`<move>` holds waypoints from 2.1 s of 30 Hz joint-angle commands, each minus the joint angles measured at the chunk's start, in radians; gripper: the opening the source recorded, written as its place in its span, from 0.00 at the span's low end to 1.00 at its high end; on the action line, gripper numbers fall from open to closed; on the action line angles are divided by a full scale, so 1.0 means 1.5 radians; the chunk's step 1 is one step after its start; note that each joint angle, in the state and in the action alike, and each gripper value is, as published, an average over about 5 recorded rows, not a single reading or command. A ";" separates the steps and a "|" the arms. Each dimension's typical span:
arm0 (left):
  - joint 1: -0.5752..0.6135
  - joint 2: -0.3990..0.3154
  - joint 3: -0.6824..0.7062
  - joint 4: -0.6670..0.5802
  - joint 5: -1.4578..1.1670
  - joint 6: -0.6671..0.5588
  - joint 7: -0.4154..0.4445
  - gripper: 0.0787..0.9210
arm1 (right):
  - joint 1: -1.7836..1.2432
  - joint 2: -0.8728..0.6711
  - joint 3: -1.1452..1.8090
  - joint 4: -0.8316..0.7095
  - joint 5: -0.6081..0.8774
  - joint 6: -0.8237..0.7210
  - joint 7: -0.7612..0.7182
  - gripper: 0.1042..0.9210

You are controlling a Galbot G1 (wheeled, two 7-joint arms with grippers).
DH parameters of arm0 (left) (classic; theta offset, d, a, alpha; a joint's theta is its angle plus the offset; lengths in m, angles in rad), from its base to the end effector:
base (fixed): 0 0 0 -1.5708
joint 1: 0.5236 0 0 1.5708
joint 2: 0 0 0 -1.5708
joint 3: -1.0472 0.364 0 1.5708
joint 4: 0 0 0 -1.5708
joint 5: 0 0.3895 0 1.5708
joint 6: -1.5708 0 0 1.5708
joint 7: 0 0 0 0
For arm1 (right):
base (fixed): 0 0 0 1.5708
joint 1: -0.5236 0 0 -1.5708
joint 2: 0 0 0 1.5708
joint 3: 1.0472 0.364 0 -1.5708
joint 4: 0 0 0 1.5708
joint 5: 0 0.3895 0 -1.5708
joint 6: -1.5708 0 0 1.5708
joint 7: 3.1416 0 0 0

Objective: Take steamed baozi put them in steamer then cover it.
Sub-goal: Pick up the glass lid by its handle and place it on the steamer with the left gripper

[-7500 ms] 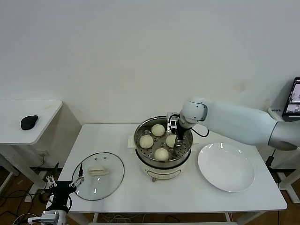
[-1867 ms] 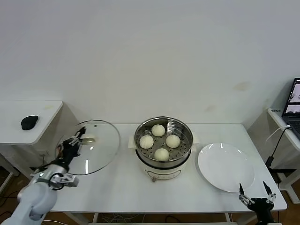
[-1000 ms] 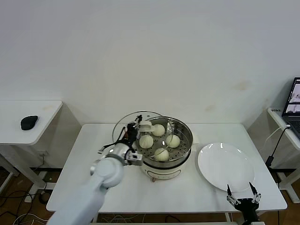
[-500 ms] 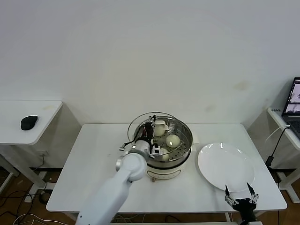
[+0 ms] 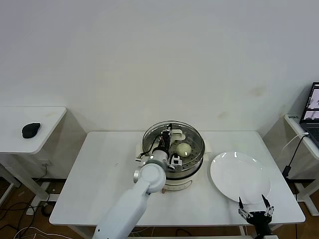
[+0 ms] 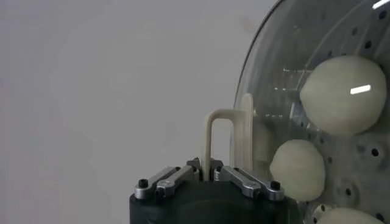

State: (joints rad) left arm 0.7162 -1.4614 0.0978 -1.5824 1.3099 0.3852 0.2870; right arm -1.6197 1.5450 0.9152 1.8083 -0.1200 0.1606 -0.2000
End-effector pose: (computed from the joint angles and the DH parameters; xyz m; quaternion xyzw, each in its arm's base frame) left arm 0.4236 -0.1861 -0.2584 0.1203 0.7181 0.6828 0.0606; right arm 0.1486 -0.1515 -0.4153 -0.0539 -0.9814 0.1487 0.1090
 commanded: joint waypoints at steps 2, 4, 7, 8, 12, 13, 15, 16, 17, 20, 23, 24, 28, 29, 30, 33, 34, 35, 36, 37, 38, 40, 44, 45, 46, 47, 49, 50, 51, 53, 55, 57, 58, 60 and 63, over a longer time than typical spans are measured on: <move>0.007 -0.014 -0.006 0.010 0.014 -0.001 0.000 0.09 | -0.001 -0.001 0.000 -0.001 0.002 0.001 0.000 0.88; 0.011 -0.015 -0.007 0.009 0.014 -0.002 0.000 0.09 | -0.001 -0.002 0.001 -0.001 0.002 0.002 0.000 0.88; 0.014 -0.015 -0.008 0.006 0.015 -0.003 0.000 0.09 | -0.001 -0.002 0.001 -0.002 0.002 0.002 0.000 0.88; 0.016 -0.015 -0.008 0.005 0.015 -0.003 -0.001 0.09 | -0.001 -0.002 0.000 -0.003 0.002 0.002 0.000 0.88; 0.021 -0.016 -0.008 -0.001 0.015 -0.004 -0.001 0.09 | 0.000 -0.002 -0.001 -0.004 0.001 0.002 0.000 0.88; 0.023 -0.017 -0.008 -0.003 0.015 -0.004 -0.001 0.09 | 0.000 -0.002 -0.001 -0.004 0.001 0.002 0.000 0.88; 0.025 -0.018 -0.008 -0.005 0.015 -0.004 0.000 0.09 | 0.000 -0.002 -0.001 -0.004 0.001 0.002 0.000 0.88; 0.026 -0.018 -0.008 -0.007 0.015 -0.004 0.000 0.09 | 0.000 -0.003 -0.001 -0.004 0.001 0.002 0.000 0.88; 0.027 -0.019 -0.008 -0.008 0.015 -0.004 0.000 0.09 | 0.000 -0.003 -0.001 -0.005 0.001 0.002 0.000 0.88; 0.028 -0.021 -0.007 -0.009 0.015 -0.004 -0.001 0.09 | 0.000 -0.002 -0.002 -0.005 0.001 0.003 0.000 0.88; 0.029 -0.023 -0.007 -0.009 0.015 -0.004 -0.001 0.09 | -0.001 -0.002 -0.002 -0.005 0.000 0.003 0.000 0.88; 0.030 -0.024 -0.007 -0.009 0.016 -0.005 -0.001 0.09 | -0.001 -0.002 -0.002 -0.005 0.000 0.003 0.000 0.88; 0.032 -0.023 -0.008 -0.011 0.016 -0.005 0.000 0.09 | -0.001 -0.002 -0.001 -0.005 0.000 0.003 0.000 0.88; 0.033 -0.023 -0.009 -0.012 0.017 -0.005 0.000 0.09 | -0.001 -0.002 -0.001 -0.005 0.000 0.003 0.000 0.88; 0.034 -0.023 -0.009 -0.012 0.017 -0.006 -0.001 0.09 | -0.001 -0.002 -0.002 -0.005 0.000 0.003 0.000 0.88; 0.036 -0.024 -0.012 -0.012 0.020 -0.008 -0.003 0.09 | 0.000 -0.002 -0.003 -0.006 -0.001 0.004 0.000 0.88; 0.037 -0.025 -0.013 -0.011 0.021 -0.009 -0.004 0.09 | 0.000 -0.002 -0.003 -0.007 -0.001 0.004 0.000 0.88; 0.038 -0.025 -0.014 -0.010 0.023 -0.010 -0.005 0.09 | 0.000 -0.002 -0.004 -0.007 -0.001 0.004 0.000 0.88; 0.038 -0.026 -0.015 -0.009 0.024 -0.011 -0.006 0.09 | 0.000 -0.001 -0.004 -0.007 -0.001 0.004 0.000 0.88; 0.039 -0.026 -0.017 -0.008 0.025 -0.012 -0.007 0.09 | 0.000 -0.001 -0.004 -0.007 -0.001 0.004 0.000 0.88; 0.040 -0.027 -0.018 -0.008 0.027 -0.014 -0.009 0.09 | 0.000 -0.002 -0.004 -0.007 -0.001 0.004 0.000 0.88; 0.041 -0.029 -0.021 -0.007 0.030 -0.018 -0.013 0.09 | 0.000 -0.002 -0.004 -0.007 -0.002 0.004 -0.001 0.88; 0.043 -0.031 -0.024 -0.009 0.035 -0.026 -0.018 0.09 | 0.001 -0.002 -0.005 -0.007 -0.002 0.004 -0.001 0.88; 0.044 -0.031 -0.024 -0.010 0.036 -0.026 -0.018 0.09 | 0.001 -0.002 -0.006 -0.007 -0.002 0.004 -0.001 0.88; 0.045 -0.030 -0.025 -0.012 0.036 -0.026 -0.019 0.10 | 0.001 -0.002 -0.006 -0.007 -0.002 0.004 -0.001 0.88; 0.046 -0.030 -0.025 -0.015 0.036 -0.026 -0.019 0.11 | 0.001 -0.002 -0.007 -0.007 -0.002 0.004 -0.001 0.88; 0.049 -0.028 -0.025 -0.025 0.036 -0.026 -0.020 0.15 | 0.000 -0.001 -0.007 -0.006 -0.003 0.004 -0.001 0.88; 0.051 -0.026 -0.025 -0.031 0.036 -0.026 -0.020 0.18 | 0.000 -0.001 -0.007 -0.006 -0.003 0.004 -0.001 0.88; 0.054 -0.025 -0.024 -0.038 0.036 -0.027 -0.020 0.21 | 0.000 -0.002 -0.008 -0.005 -0.003 0.004 -0.001 0.88; 0.062 -0.020 -0.022 -0.057 0.034 -0.027 -0.020 0.28 | -0.001 -0.002 -0.008 -0.004 -0.004 0.004 -0.001 0.88; 0.075 -0.014 -0.020 -0.083 0.031 -0.027 -0.020 0.35 | -0.002 -0.001 -0.008 -0.003 -0.005 0.004 -0.001 0.88; 0.093 -0.006 -0.019 -0.117 0.026 -0.027 -0.021 0.41 | -0.003 -0.001 -0.008 -0.002 -0.005 0.005 -0.002 0.88; 0.103 -0.002 -0.019 -0.134 0.024 -0.028 -0.022 0.46 | -0.003 -0.001 -0.008 -0.002 -0.006 0.005 -0.002 0.88; 0.125 0.010 -0.019 -0.173 0.015 -0.028 -0.023 0.52 | -0.003 0.000 -0.008 -0.002 -0.007 0.005 -0.001 0.88; 0.165 0.035 -0.022 -0.234 -0.006 -0.030 -0.027 0.62 | -0.004 0.001 -0.008 -0.001 -0.009 0.005 -0.001 0.88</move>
State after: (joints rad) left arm 0.8435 -1.4692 0.0688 -1.7098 1.3423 0.3430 0.2527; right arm -1.6253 1.5455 0.9041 1.8048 -0.1313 0.1672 -0.2023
